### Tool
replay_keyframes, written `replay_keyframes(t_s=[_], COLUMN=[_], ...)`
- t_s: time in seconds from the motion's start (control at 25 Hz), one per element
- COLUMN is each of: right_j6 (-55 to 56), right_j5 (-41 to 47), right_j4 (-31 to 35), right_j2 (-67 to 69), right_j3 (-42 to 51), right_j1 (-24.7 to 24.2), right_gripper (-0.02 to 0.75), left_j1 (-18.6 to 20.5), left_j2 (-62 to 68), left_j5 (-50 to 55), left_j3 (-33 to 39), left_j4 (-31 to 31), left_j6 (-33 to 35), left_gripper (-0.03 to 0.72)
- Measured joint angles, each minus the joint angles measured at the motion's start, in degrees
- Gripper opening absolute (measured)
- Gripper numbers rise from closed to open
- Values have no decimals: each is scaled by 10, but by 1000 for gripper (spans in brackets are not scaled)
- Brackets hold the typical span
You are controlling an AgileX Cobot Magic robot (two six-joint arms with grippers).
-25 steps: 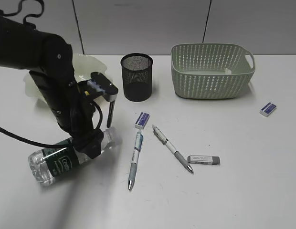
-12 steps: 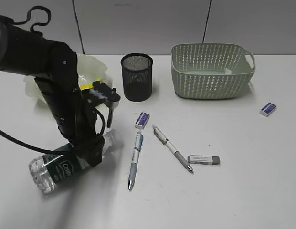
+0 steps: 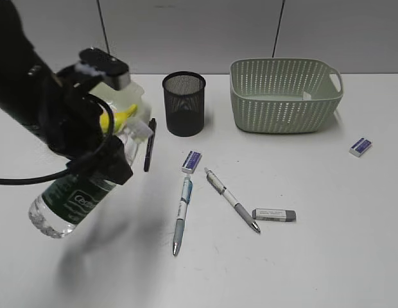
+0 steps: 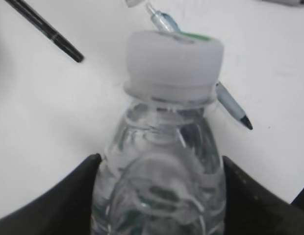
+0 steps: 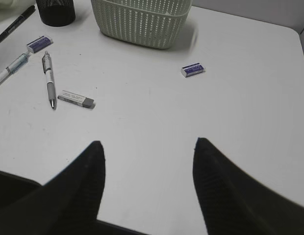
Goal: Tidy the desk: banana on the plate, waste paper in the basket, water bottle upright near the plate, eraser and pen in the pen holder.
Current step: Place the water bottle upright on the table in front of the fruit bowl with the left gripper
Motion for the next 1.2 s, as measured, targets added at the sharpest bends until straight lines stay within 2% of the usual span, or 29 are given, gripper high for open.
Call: replay_keyframes(t_s=[0.12,0.24,0.4,0.48,0.64,0.76,1.0,1.2], right_j6=[0,0,0,0,0,0,0,0], right_j5=[0,0,0,0,0,0,0,0], right_j4=[0,0,0,0,0,0,0,0], right_j2=[0,0,0,0,0,0,0,0], right_j3=[0,0,0,0,0,0,0,1], right_j1=[0,0,0,0,0,0,0,0], right_gripper=[457,457,457,457,457,457,456,456], left_j1=[16,32,34,34,35,35,35,35], left_j2=[-80,-151,-213,-219,-195,-160,-94,-70], left_j5=[-83,-213,-417,-495,-588,-647,-803,-859], left_j3=[75,170,284,320,340,340,340,365], left_j4=[-16,-44,-125,-162,-180,-159,-3,23], left_j6=[-1,-1,-1,-2,-43,-108,-252,-291], left_gripper=[501,501,501,501,501,501,501,501])
